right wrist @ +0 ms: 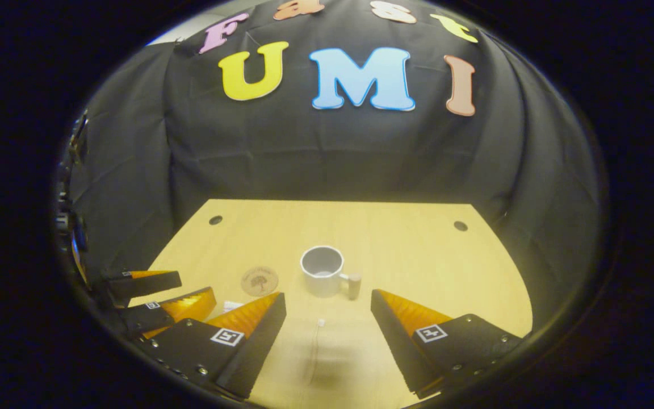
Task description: Put the toothbrush and toothpaste on the desktop into the cup, then pick up the cup and place it on the coaster on the desktop.
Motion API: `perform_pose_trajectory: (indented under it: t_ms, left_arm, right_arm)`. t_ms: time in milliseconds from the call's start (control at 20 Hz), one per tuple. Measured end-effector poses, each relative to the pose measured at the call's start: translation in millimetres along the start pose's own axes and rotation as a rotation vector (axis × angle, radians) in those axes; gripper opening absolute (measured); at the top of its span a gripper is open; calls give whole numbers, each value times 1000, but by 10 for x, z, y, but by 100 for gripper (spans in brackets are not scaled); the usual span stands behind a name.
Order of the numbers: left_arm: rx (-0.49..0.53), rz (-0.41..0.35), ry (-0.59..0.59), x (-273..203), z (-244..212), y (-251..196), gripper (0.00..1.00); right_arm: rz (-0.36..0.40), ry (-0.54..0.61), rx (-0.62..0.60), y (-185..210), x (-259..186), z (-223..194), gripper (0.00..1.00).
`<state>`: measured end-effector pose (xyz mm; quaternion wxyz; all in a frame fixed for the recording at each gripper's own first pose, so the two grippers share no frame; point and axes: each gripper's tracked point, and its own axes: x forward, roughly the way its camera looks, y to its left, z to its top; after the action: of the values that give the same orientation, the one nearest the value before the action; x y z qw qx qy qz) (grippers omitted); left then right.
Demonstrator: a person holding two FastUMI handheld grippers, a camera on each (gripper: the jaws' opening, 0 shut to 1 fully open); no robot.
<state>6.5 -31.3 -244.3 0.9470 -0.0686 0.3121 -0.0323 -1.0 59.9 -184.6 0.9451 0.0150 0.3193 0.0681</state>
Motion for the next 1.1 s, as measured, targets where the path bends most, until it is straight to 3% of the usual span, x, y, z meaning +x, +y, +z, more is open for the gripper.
perform_pose_trajectory:
  t_ms: [200,700,750,850,1100]
  left_arm:
    - [-29,-5,162,228,-533,39,97]
    - [-79,73,422,674,-1445,437,98]
    - [-87,75,443,698,-1515,449,95]
    - [-101,87,485,759,-1637,480,100]
    - [-61,129,528,824,-1713,580,94]
  right_arm:
    - [9,204,31,72,203,-527,94]
    - [16,538,29,170,625,-1495,94]
    - [17,561,28,185,669,-1564,94]
    - [11,594,13,182,713,-1645,94]
    - [-11,650,-8,153,828,-1782,94]
